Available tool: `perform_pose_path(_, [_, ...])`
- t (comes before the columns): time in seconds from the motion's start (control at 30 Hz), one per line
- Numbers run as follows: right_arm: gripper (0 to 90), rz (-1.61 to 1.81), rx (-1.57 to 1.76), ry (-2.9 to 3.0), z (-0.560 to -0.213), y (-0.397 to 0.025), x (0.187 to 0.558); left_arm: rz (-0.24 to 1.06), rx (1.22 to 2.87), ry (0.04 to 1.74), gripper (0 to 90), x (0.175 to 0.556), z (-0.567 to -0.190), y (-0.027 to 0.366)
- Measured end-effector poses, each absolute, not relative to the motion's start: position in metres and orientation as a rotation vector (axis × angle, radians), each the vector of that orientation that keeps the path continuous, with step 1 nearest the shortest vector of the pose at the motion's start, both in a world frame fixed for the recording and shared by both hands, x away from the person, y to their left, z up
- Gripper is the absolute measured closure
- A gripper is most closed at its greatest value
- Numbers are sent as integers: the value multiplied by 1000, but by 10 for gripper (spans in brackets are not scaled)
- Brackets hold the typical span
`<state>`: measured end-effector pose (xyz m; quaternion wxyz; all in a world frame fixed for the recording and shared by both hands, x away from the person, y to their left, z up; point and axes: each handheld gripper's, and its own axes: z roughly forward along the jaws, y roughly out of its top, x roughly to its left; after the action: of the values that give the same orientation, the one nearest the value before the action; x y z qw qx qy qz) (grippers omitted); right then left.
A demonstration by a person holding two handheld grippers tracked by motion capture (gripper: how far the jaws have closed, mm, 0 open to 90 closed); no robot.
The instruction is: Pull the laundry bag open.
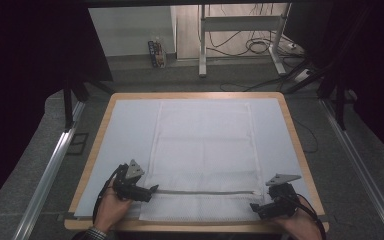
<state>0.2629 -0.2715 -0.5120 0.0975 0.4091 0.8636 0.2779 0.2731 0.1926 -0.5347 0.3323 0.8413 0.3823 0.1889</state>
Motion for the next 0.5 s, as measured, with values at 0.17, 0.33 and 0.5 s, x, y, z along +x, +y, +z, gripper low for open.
perform_pose_path(0.17, [54, 716, 1198, 2535, -516, -261, 258, 501, 2205, 994, 34, 273, -535, 191])
perform_pose_path(0.33, [127, 648, 1243, 2491, -514, -254, 251, 503, 2219, 986, 35, 273, -535, 190])
perform_pose_path(0.5, [285, 659, 1275, 2462, -512, -253, 245, 511, 2224, 980, 34, 272, -535, 189])
